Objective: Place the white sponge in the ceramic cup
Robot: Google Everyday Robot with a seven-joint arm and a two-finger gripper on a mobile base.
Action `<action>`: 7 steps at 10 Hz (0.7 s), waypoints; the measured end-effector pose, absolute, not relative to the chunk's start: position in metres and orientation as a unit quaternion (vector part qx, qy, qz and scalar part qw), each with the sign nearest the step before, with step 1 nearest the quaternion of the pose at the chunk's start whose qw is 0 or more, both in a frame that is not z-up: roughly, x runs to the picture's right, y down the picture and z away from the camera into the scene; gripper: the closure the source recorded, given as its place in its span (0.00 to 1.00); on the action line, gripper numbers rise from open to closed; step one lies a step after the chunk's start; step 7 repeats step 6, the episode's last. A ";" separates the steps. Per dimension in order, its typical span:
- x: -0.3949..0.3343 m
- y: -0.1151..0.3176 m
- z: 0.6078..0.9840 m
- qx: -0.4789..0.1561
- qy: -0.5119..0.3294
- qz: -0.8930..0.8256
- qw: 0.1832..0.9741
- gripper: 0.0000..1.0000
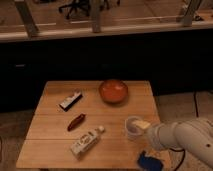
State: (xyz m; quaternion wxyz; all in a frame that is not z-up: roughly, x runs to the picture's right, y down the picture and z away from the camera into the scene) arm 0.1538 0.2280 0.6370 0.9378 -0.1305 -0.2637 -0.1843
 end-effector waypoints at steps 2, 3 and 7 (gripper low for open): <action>0.151 0.228 0.638 -0.130 -0.267 -0.186 0.936 0.20; 0.149 0.228 0.639 -0.131 -0.269 -0.188 0.936 0.20; 0.144 0.227 0.641 -0.132 -0.273 -0.192 0.933 0.20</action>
